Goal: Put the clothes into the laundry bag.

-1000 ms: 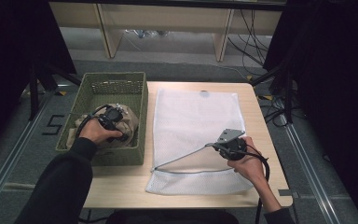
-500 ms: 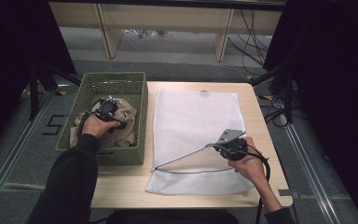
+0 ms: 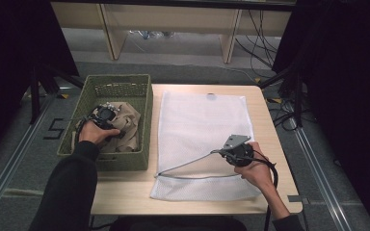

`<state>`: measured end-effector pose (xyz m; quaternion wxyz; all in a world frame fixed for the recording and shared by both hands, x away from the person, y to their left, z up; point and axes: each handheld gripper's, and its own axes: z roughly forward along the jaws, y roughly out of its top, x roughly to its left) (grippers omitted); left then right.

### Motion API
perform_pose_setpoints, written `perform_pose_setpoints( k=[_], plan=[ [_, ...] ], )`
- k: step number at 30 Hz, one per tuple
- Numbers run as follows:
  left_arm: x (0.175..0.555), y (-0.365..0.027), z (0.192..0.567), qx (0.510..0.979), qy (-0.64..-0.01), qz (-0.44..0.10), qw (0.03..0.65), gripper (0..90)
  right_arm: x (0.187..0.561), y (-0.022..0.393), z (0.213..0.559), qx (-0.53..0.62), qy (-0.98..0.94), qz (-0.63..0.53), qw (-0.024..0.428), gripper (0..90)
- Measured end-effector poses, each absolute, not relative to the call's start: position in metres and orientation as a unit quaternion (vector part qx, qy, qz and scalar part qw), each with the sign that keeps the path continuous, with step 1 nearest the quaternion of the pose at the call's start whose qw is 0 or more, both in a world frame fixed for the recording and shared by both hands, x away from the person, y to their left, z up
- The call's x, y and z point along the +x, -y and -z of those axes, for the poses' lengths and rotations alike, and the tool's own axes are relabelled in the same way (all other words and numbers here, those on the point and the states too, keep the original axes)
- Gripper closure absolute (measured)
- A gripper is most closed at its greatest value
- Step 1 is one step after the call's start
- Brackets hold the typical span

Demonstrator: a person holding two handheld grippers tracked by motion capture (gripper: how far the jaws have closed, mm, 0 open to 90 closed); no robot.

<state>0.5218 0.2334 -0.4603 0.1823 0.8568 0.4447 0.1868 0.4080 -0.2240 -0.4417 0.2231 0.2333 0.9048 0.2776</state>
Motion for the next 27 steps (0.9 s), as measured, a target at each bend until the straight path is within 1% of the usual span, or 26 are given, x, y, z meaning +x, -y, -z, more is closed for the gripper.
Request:
perform_pose_setpoints(
  k=[1,3,4,5,6,7,8,10,12,15,16,18,19,20,22,25,27],
  plan=[
    [0.524,-0.231,0.466,0.86,-0.443,-0.19,0.167,0.0,0.408,0.225,0.442,0.232,-0.905,-0.277,0.223,89.7],
    [0.526,-0.229,0.475,0.865,-0.442,-0.182,0.154,0.0,0.408,0.225,0.442,0.232,-0.905,-0.277,0.223,89.7],
    [0.527,-0.23,0.476,0.867,-0.443,-0.173,0.151,0.0,0.407,0.224,0.442,0.241,-0.905,-0.276,0.216,89.6],
    [0.527,-0.23,0.479,0.859,-0.455,-0.165,0.165,0.0,0.407,0.224,0.442,0.241,-0.905,-0.276,0.216,89.6],
    [0.527,-0.231,0.479,0.859,-0.46,-0.152,0.164,1.0,0.406,0.224,0.442,0.242,-0.904,-0.277,0.217,89.6],
    [0.527,-0.233,0.479,0.858,-0.462,-0.144,0.172,8.5,0.406,0.224,0.441,0.24,-0.905,-0.277,0.217,89.6],
    [0.526,-0.235,0.478,0.857,-0.464,-0.133,0.178,19.0,0.407,0.224,0.441,0.237,-0.905,-0.277,0.218,89.6],
    [0.524,-0.237,0.477,0.855,-0.468,-0.118,0.191,35.8,0.406,0.224,0.441,0.24,-0.904,-0.278,0.218,89.6],
    [0.524,-0.239,0.476,0.852,-0.47,-0.111,0.201,45.3,0.406,0.223,0.442,0.245,-0.903,-0.278,0.218,89.6],
    [0.522,-0.24,0.474,0.85,-0.466,-0.118,0.216,59.9,0.406,0.224,0.441,0.239,-0.905,-0.277,0.216,89.7],
    [0.521,-0.24,0.472,0.851,-0.463,-0.119,0.217,59.9,0.406,0.224,0.441,0.239,-0.905,-0.277,0.216,89.7],
    [0.519,-0.243,0.468,0.845,-0.465,-0.122,0.234,63.2,0.406,0.224,0.441,0.244,-0.904,-0.277,0.215,89.7],
    [0.518,-0.245,0.466,0.837,-0.468,-0.129,0.253,64.1,0.407,0.224,0.442,0.243,-0.901,-0.282,0.224,89.7],
    [0.516,-0.247,0.463,0.831,-0.471,-0.131,0.266,65.0,0.406,0.224,0.441,0.25,-0.903,-0.278,0.213,89.7],
    [0.514,-0.25,0.455,0.824,-0.47,-0.13,0.288,65.9,0.407,0.225,0.441,0.247,-0.903,-0.277,0.214,89.7],
    [0.509,-0.256,0.435,0.806,-0.469,-0.128,0.338,66.4,0.407,0.225,0.441,0.245,-0.903,-0.279,0.215,89.7],
    [0.504,-0.259,0.423,0.785,-0.473,-0.132,0.378,66.6,0.407,0.225,0.44,0.247,-0.901,-0.282,0.217,89.7]
  ],
)
